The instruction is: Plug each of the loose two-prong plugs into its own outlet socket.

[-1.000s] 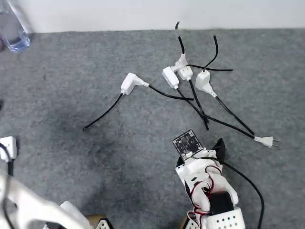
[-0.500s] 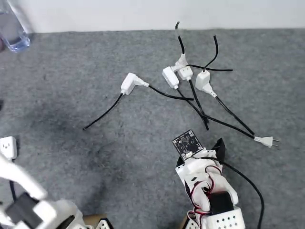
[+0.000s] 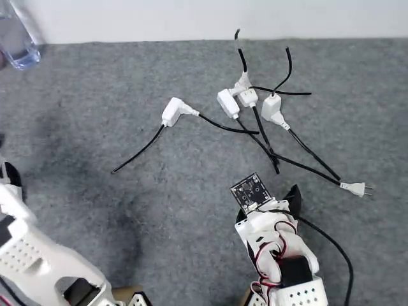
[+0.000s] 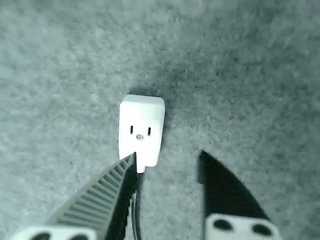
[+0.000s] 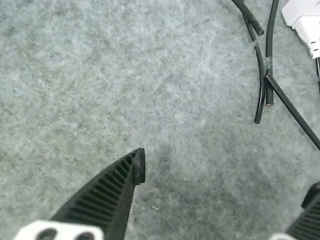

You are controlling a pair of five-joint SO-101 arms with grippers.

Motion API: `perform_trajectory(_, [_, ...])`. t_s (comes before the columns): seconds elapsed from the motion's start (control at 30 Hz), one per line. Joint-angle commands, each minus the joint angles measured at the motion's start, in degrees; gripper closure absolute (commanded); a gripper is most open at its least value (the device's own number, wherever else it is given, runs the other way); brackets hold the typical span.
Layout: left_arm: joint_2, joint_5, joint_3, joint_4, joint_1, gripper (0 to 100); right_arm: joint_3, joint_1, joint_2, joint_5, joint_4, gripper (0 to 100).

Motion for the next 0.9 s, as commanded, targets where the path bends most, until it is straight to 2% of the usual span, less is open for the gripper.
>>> perform_trajectory(0.0, [3.1,-1.9,-5.4,1.9,-1.3,76,0.6,-0.3,-1.0,0.2,0.6,53.4])
perform_trajectory(0.33, [16.7,-2.1,-19.3,2.2,-5.0,76,0.6,-0.3,-1.0,0.2,0.7,53.4])
perform_trajectory(0.63, [28.2,-1.8,-20.8,3.0,-4.6,77,0.6,-0.3,-1.0,0.2,0.7,53.4])
perform_trajectory(0.73, [30.8,-1.1,-20.8,7.4,-2.1,82,0.6,-0.3,-1.0,0.2,0.7,53.4])
perform_trajectory(0.87, [33.2,8.8,-20.7,8.1,-0.7,94,0.6,-0.3,-1.0,0.2,0.7,53.4])
